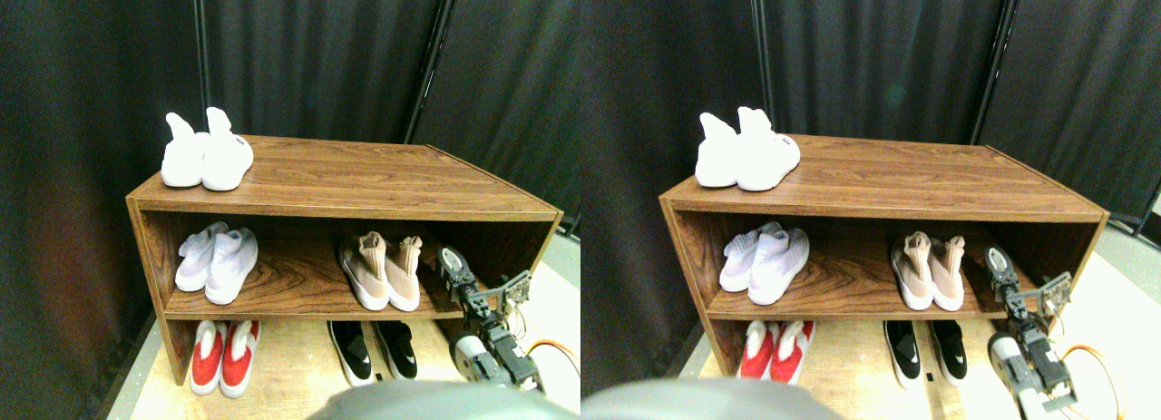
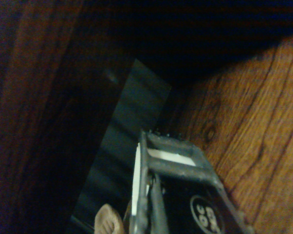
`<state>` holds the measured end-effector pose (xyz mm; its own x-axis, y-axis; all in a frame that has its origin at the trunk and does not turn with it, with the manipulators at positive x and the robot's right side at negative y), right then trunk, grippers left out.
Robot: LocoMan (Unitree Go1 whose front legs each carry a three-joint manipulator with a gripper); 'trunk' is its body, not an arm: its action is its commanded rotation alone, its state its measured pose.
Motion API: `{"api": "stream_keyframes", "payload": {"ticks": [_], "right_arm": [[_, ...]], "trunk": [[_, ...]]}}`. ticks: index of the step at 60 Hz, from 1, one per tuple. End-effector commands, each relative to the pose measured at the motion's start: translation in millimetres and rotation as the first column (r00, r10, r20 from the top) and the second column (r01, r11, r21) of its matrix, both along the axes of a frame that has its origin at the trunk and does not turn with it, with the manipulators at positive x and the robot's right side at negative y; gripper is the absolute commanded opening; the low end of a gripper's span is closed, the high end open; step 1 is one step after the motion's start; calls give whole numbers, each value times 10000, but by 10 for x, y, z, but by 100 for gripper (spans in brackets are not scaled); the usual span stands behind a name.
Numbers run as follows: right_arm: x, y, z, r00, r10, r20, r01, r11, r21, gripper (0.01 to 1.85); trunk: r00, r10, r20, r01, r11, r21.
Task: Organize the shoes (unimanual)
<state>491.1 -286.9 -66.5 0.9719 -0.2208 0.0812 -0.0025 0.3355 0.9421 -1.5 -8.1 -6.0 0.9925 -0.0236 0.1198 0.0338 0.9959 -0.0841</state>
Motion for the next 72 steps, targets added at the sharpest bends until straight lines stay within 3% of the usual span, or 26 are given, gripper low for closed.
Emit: {"api": "stream_keyframes", "payload": {"ticks": [1,10,13,21,34,41,52,57,66,72], "right_arm": [[-137,32,146,9942,794,725,-746,9950,-665,6],[-340,17,195,9918,1001,798,-932,9919,-860,6],[-448,4,208,9855,1330,1057,-1234,9880,-933,6],[-721,-8,215,9831,1246,1342,-1152,9905,-755,6],[-1050,-20,86,9669,2022,1557,-1859,9760,-1133,6],[-1107,-43,-39,9635,2112,1646,-1989,9760,-883,6],[-1083,-67,-301,9586,2574,1219,-2570,9662,-193,6],[-1066,-58,-421,9679,2286,1045,-2330,9720,320,6],[-988,-72,-669,9655,2444,897,-2515,9647,783,6],[-937,-59,-821,9782,2044,380,-2075,9705,1227,6]], "trunk": [[10000,-39,-23,39,9995,-315],[9999,-99,-95,97,9996,-253],[9999,-126,-118,124,9997,-226],[9997,-177,-164,174,9996,-215],[9987,-222,-459,216,9997,-127],[9973,-235,-701,232,9997,-58],[9953,-217,-944,214,9998,-40],[9943,-187,-1054,182,9998,-53],[9934,-144,-1136,139,9999,-60],[9934,-144,-1136,139,9999,-60]]}}
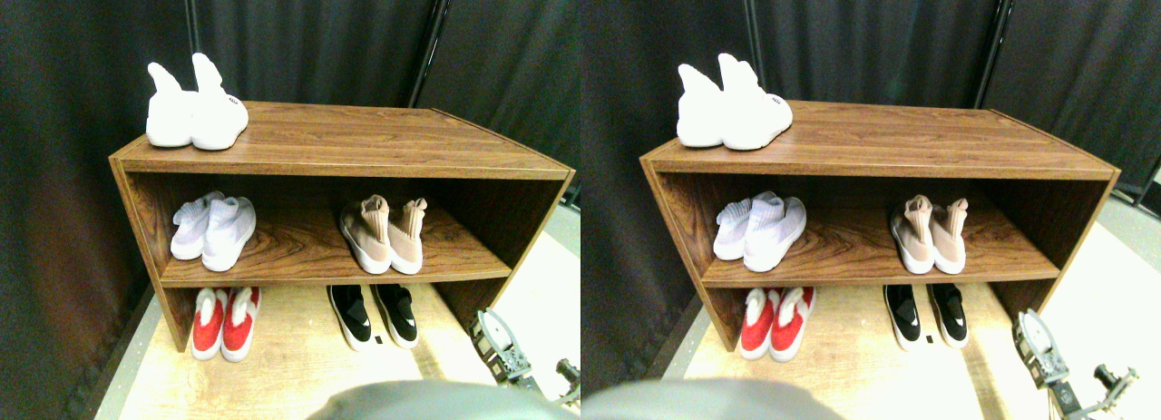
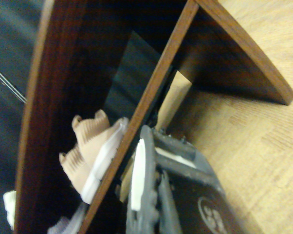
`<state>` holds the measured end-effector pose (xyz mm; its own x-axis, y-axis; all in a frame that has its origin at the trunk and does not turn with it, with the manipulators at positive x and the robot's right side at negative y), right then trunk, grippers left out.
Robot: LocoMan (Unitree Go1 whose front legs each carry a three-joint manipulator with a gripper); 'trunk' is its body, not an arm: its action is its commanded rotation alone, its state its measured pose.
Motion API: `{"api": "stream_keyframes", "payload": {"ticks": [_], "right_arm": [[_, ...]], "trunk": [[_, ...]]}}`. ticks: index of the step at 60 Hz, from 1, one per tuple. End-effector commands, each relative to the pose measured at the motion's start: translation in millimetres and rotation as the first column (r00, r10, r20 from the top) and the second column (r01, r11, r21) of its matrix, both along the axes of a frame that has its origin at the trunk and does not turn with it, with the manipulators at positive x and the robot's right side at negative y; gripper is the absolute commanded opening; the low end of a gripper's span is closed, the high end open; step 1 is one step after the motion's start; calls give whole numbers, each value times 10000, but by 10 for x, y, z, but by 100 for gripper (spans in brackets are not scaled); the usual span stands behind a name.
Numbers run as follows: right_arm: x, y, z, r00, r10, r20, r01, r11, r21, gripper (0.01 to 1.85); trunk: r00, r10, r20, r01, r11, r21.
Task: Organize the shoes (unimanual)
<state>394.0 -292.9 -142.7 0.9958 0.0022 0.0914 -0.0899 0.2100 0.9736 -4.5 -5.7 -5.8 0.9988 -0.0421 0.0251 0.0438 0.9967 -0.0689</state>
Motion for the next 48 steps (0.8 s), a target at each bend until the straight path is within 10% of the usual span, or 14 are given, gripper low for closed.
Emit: {"api": "stream_keyframes", "payload": {"ticks": [1,48], "right_arm": [[55,-1,-110,9997,-210,-83,210,9998,73,6],[829,-196,-777,9598,-1836,-2123,1999,9781,580,6]], "trunk": [[9998,41,-197,-46,9997,-237],[9993,264,-247,-273,9989,-390]]}}
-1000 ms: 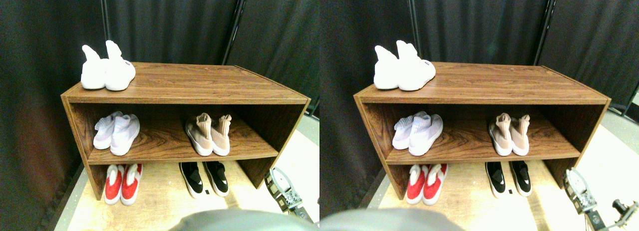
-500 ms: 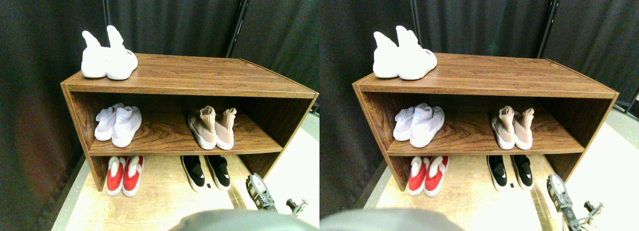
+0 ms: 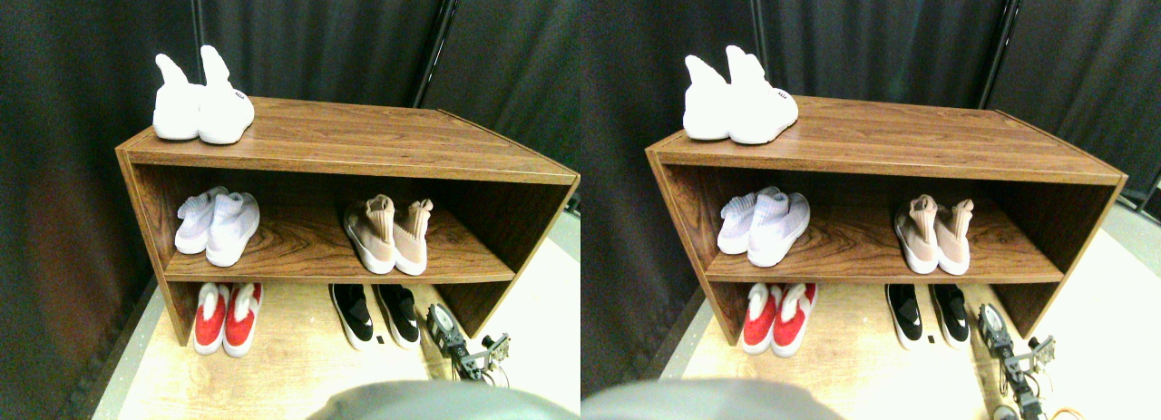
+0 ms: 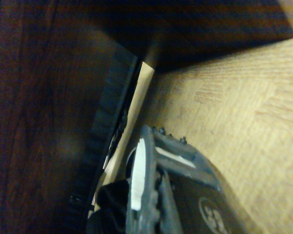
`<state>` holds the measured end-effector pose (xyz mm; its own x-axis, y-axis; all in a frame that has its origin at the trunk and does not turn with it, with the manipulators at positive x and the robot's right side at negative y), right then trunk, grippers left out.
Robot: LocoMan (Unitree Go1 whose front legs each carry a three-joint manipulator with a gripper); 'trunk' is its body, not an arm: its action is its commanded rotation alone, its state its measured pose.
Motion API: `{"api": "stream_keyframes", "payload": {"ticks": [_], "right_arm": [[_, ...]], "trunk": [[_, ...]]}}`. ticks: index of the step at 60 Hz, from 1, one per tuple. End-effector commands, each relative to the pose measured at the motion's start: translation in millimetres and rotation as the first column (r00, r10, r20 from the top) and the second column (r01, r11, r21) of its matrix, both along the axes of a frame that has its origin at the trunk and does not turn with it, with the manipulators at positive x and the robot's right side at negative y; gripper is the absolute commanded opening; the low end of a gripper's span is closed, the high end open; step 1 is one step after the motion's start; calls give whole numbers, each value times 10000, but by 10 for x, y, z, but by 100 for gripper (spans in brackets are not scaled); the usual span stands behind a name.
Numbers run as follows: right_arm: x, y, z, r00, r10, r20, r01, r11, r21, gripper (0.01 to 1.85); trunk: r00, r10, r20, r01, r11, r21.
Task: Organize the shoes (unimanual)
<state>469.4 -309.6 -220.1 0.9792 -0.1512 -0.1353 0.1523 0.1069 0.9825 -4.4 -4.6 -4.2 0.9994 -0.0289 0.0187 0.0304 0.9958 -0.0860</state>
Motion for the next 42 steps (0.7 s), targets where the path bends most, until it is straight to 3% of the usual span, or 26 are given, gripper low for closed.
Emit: {"api": "stream_keyframes", "payload": {"ticks": [1,16,29,32,42], "right_arm": [[87,-32,-6,9992,-403,54,404,9989,-228,6],[269,-14,-86,9925,-1157,-388,1154,9933,-120,6],[326,100,-189,9927,-968,-718,984,9950,196,6],[341,150,-214,9963,-498,-705,515,9984,229,6],[324,316,-237,9943,-336,-1010,366,9989,277,6]], "trunk": [[9998,137,-172,-141,9996,-224],[9995,253,-173,-258,9993,-282],[9991,353,-239,-362,9987,-354],[9990,359,-252,-368,9987,-348],[9988,395,-277,-406,9984,-390]]}}
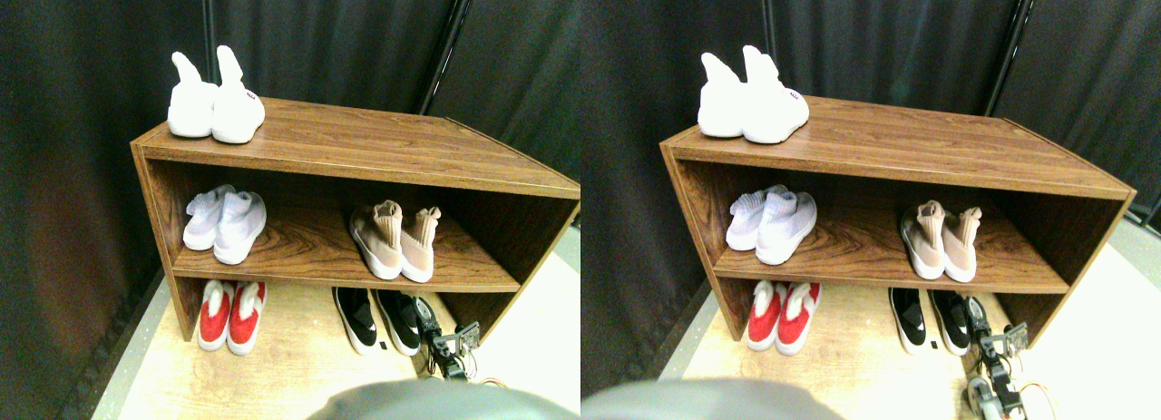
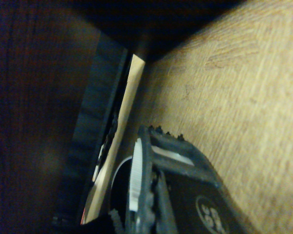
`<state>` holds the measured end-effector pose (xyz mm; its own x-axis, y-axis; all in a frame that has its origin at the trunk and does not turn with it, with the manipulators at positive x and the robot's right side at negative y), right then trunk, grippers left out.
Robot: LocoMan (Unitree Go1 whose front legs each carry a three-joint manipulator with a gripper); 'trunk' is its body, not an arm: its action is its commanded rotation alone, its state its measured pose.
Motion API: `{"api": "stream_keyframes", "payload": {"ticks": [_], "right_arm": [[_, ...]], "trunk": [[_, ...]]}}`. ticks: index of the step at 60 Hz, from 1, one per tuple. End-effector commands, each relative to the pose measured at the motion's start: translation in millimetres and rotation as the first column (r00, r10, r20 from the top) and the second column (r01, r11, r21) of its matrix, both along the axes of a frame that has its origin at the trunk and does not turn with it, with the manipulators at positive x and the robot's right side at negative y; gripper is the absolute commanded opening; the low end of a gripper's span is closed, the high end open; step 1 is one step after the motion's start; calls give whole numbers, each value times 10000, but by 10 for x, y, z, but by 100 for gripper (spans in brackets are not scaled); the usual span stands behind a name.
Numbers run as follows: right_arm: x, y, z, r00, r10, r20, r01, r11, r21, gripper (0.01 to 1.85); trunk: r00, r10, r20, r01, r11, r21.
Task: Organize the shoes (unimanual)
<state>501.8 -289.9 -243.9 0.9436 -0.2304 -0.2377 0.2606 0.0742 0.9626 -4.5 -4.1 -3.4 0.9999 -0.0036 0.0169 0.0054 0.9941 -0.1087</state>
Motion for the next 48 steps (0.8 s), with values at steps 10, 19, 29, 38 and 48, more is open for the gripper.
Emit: {"api": "stream_keyframes", "payload": {"ticks": [10,19,29,38,48], "right_arm": [[-13,219,4,9981,603,137,-606,9979,217,6],[-28,306,34,9978,613,246,-622,9973,381,6],[-27,375,46,9950,935,354,-947,9949,345,6],[-12,367,45,9955,873,373,-884,9957,275,6],[-7,342,43,9977,647,217,-655,9971,386,6]], "trunk": [[9996,155,-216,-159,9997,-189],[9996,139,-227,-144,9997,-200],[9996,159,-245,-165,9996,-231],[9995,169,-265,-175,9996,-235],[9996,151,-249,-156,9996,-225]]}}
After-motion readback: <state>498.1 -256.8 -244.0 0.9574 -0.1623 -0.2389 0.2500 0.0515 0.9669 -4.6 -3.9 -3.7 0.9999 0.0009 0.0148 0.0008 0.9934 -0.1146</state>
